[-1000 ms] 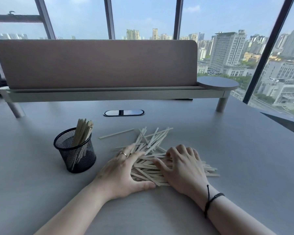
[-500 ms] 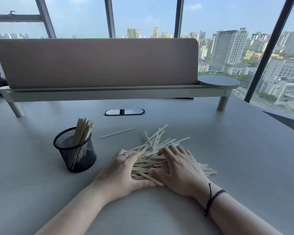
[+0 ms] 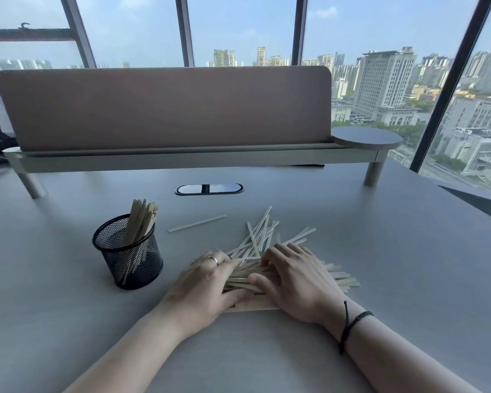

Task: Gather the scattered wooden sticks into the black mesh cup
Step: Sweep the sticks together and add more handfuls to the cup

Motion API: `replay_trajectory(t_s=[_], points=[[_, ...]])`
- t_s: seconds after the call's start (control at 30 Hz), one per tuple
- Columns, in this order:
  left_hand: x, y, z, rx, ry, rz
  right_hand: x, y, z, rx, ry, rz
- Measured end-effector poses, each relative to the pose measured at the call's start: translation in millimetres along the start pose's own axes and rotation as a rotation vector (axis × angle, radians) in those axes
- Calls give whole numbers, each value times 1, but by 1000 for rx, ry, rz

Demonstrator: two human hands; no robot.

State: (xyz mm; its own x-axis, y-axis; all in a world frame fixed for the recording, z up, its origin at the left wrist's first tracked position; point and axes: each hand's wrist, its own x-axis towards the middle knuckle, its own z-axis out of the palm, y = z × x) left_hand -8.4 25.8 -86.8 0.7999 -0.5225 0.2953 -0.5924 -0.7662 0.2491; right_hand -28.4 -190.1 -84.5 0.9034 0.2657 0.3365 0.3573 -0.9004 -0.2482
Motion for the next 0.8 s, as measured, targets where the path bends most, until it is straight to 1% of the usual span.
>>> replay_trajectory(t_s=[0.1, 0.27, 0.43, 0.57, 0.8], points=[[1, 6, -1, 130, 33, 40, -2, -1, -1, 48, 12, -27], [3, 11, 1, 319, 69, 141, -2, -2, -1, 42, 12, -30], [2, 13, 2, 352, 42, 126, -2, 0, 0, 108, 34, 8], [-1, 14, -3, 355, 95, 154, -4, 5, -1, 145, 63, 32], [-6, 10, -9, 358, 108, 138, -6, 11, 0, 108, 65, 28]])
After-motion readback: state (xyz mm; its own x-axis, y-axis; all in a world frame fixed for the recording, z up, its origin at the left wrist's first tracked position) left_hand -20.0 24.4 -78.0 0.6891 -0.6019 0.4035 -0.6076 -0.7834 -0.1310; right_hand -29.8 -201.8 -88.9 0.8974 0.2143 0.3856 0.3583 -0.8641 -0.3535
